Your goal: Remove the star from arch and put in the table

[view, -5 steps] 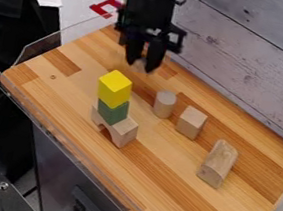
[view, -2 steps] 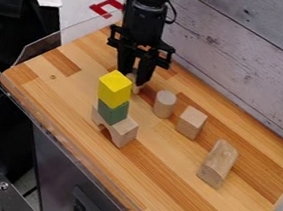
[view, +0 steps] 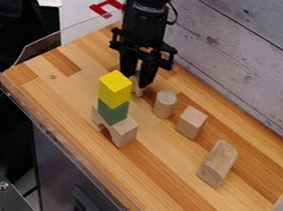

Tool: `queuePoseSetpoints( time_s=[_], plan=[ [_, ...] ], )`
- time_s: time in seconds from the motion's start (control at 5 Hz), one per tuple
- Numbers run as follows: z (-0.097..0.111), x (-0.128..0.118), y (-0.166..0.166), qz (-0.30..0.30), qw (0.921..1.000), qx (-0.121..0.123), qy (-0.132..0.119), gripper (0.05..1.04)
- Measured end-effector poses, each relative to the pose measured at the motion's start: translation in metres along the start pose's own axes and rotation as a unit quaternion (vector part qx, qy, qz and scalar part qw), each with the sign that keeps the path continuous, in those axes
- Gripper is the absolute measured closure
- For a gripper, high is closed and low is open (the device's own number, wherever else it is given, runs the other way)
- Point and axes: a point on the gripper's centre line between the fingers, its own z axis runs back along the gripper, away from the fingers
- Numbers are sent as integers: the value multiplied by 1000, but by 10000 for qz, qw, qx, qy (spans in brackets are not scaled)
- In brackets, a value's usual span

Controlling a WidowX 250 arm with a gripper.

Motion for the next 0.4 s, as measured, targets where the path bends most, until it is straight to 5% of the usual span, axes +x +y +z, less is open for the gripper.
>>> queuePoseSetpoints(
  time_s=[0.2,0.4],
  plan=[
    [4,-1,1,86,9999,-95,-43,330],
    [41,-3,2,136,9986,38,-519,94]
  ],
)
